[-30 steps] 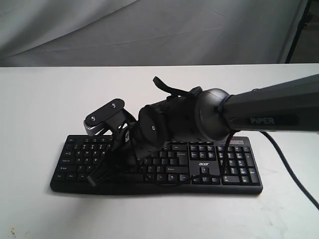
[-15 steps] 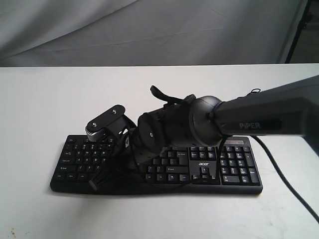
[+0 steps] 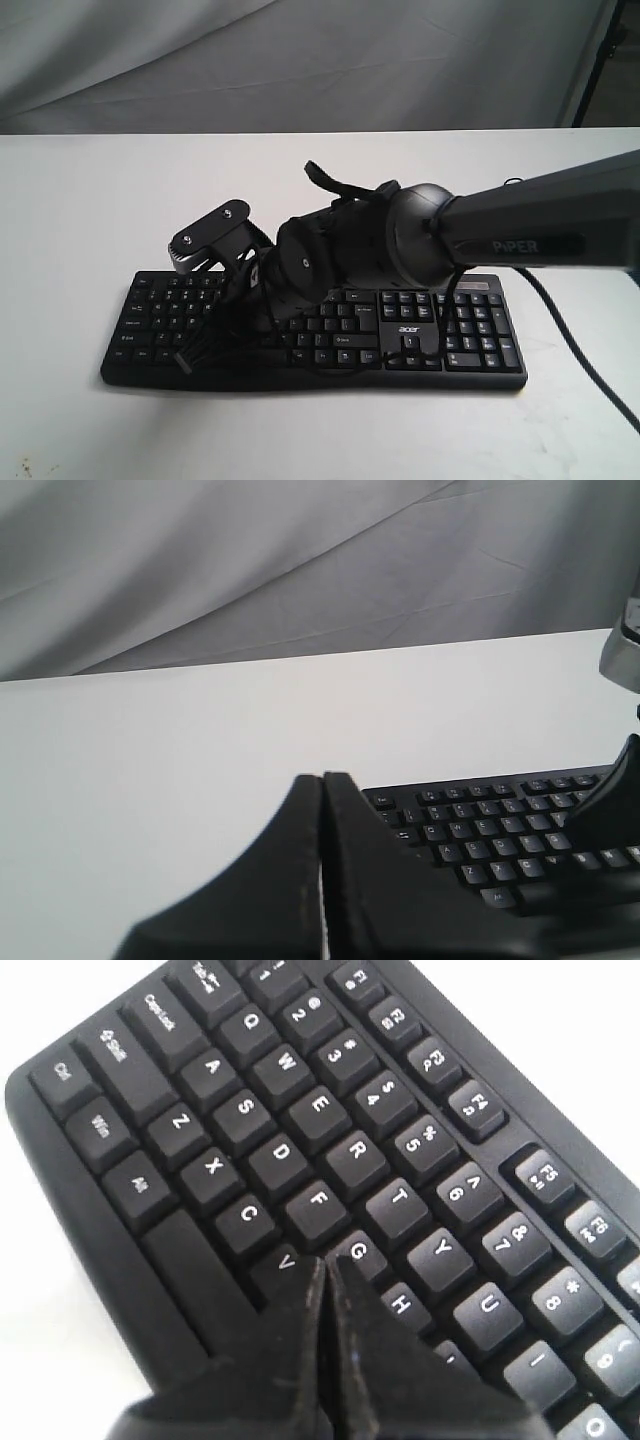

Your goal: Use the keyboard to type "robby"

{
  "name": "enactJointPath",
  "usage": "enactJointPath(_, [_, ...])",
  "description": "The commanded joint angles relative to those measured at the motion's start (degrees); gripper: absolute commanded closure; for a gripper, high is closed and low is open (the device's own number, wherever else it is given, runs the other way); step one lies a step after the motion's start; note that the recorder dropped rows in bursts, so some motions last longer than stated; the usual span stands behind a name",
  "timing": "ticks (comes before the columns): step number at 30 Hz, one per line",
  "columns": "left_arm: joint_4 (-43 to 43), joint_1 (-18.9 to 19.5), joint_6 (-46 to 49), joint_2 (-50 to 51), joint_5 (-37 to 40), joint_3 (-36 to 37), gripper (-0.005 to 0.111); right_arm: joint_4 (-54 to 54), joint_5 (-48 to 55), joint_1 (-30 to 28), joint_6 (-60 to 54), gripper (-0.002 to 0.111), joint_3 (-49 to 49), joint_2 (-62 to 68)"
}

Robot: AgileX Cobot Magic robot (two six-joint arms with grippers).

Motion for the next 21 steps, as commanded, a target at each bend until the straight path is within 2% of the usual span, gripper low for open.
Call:
enactJointPath(1, [0.27,-0.36,-0.16,-0.2,-0.42,0.25,0.107,-0.34,-0.72,0.26,-0.36,0.108,-0.26,0.86])
enactJointPath(21, [0.27,-0.36,-0.16,-0.2,-0.42,0.25,0.107,-0.13,0.2,0.26,-0.33,0.108,-0.26,0.63])
